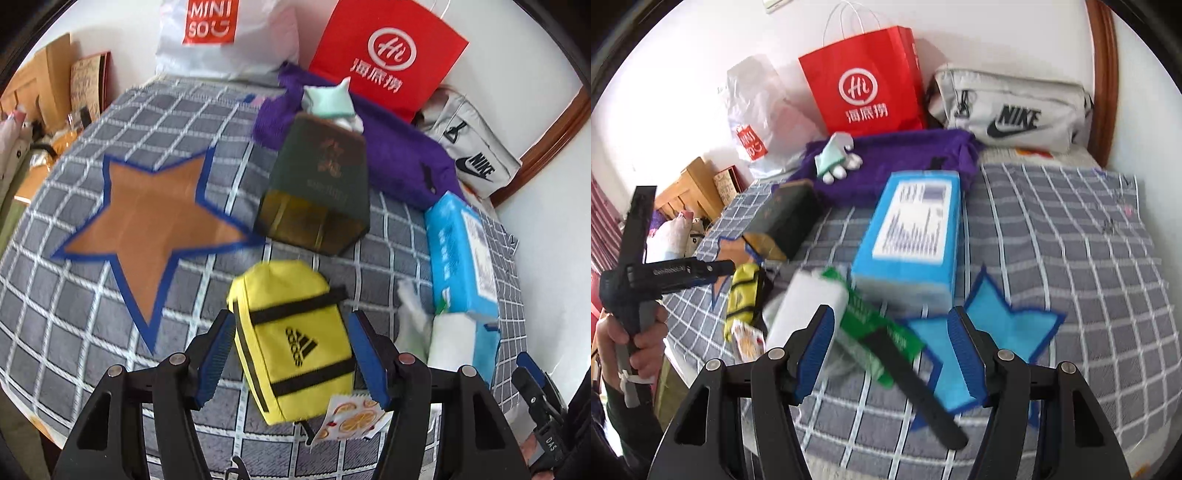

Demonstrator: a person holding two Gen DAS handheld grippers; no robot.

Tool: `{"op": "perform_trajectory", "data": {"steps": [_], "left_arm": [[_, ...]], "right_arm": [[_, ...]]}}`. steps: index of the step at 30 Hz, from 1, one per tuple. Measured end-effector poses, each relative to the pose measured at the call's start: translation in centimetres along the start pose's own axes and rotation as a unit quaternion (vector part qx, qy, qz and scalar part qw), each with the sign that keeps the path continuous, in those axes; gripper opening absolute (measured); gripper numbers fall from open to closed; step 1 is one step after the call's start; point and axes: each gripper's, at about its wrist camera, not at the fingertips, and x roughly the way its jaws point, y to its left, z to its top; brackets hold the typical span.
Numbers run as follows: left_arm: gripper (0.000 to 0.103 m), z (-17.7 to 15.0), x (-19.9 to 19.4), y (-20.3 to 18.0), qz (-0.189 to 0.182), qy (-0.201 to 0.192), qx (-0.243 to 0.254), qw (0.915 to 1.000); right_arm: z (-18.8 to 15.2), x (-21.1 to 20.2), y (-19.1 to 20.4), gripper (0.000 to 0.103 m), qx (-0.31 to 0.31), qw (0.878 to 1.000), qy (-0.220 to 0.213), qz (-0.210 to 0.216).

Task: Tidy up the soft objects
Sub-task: 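Grasp the yellow adidas pouch with the left tool while the right tool grasps the second black strap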

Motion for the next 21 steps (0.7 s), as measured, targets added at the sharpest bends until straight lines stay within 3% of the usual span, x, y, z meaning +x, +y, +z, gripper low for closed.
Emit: {"op": "perform_trajectory", "data": {"steps": [7, 12, 17, 21], "left_arm": [[0.071, -0.8, 1.8, -0.9, 0.013, 0.008, -0.015, 0.9998], [0.075, -0.9, 3.7, -2.4, 0.078, 0.006, 0.012, 0.9969], [0.075, -1.2, 3.6, -1.9, 0.07, -0.007, 0.02, 0.9973], [0.064, -1.2, 2.8, -1.0, 0.066, -0.017, 0.022, 0.9974]], "right_arm": [[-3.5, 0.4, -0.8, 0.063, -0.005, 1.0, 0.016, -0.013], [-4.3, 0.5, -1.5, 0.063, 0.004, 1.0, 0.013, -0.007], [-4.9, 1.4, -1.9, 0.063, -0.017, 0.999, 0.016, -0.032], [-5.4, 2.7, -2.5, 0.063, -0.034, 0.998, 0.035, -0.033]]}}
